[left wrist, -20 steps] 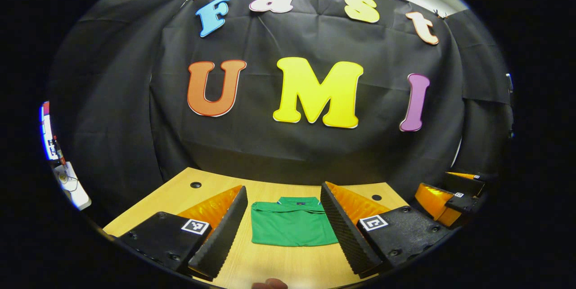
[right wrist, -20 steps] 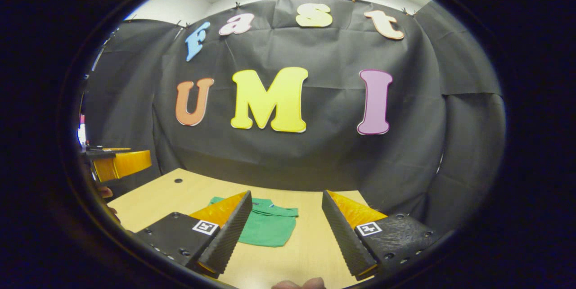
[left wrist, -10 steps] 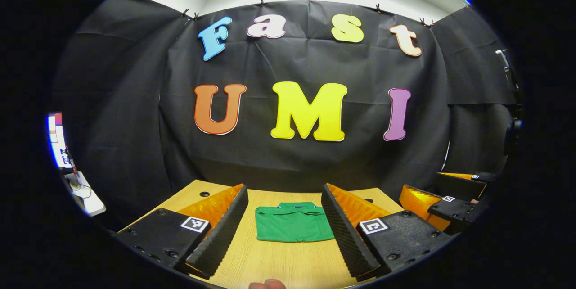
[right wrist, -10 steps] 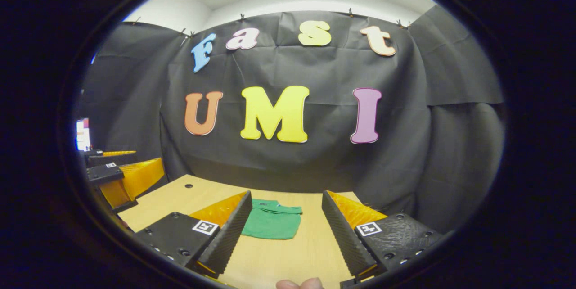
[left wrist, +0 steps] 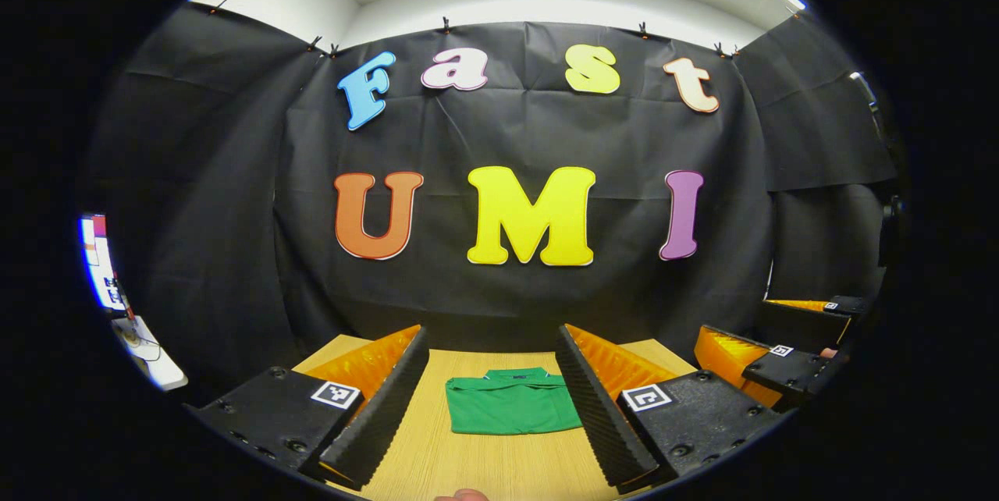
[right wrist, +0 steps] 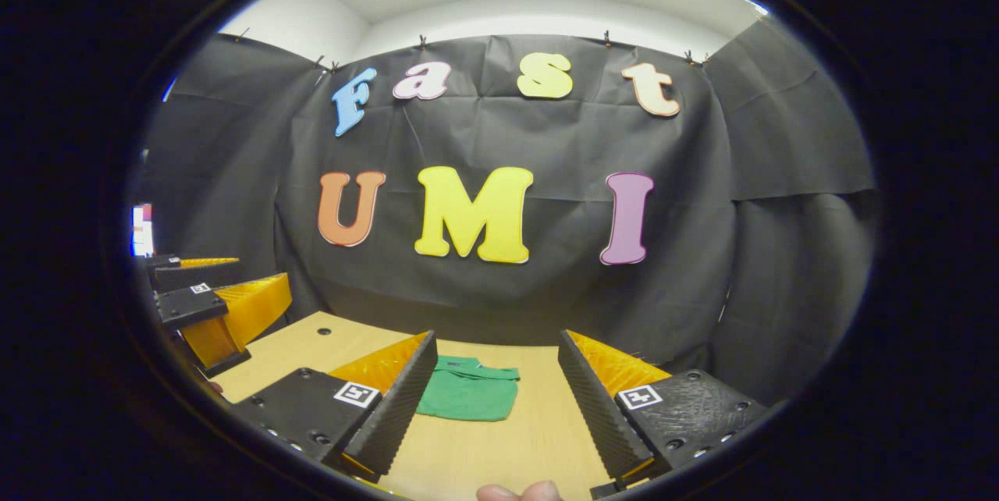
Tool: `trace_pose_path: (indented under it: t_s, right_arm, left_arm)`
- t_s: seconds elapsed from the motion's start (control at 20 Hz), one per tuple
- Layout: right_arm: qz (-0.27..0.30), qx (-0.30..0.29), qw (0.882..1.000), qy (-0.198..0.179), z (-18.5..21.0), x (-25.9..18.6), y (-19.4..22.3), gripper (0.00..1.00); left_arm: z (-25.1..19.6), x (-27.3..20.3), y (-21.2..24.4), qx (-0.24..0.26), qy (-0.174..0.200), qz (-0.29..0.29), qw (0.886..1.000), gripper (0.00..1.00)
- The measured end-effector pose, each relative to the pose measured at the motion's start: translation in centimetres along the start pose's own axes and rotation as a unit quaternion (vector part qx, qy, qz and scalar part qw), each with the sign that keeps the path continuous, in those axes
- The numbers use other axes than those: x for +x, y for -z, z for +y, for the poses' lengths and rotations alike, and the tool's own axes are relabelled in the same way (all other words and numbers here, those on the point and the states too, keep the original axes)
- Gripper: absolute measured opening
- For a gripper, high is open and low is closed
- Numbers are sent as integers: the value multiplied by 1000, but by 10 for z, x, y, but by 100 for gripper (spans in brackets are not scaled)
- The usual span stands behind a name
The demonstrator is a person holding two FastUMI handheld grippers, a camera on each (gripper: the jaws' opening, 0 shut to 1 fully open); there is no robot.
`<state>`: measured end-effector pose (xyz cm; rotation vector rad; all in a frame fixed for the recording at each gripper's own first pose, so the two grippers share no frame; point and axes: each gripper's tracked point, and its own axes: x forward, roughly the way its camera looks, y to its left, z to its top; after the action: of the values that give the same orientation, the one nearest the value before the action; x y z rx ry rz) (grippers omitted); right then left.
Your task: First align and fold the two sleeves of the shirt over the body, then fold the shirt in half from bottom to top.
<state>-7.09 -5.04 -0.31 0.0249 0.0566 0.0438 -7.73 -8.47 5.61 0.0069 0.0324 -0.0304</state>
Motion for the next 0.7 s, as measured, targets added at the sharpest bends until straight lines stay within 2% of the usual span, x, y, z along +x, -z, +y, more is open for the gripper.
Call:
trace_pose_path:
  t_s: [0.5,0.6,0.65,0.7]
  right_arm:
    - [-14,3,1000,24,-21,3,-10,94]
    - [-15,7,1000,22,-21,3,-13,94]
    - [-16,9,1000,20,-22,4,-14,97]
    - [-17,10,1000,19,-23,4,-15,95]
  left_arm:
    - [-6,3,-1,-1,-1,0,1000,100]
    - [-7,5,-2,-4,-2,1,1000,100]
    - [-8,5,-3,-4,-1,0,1000,100]
    - [-10,6,-2,-3,-1,0,1000,100]
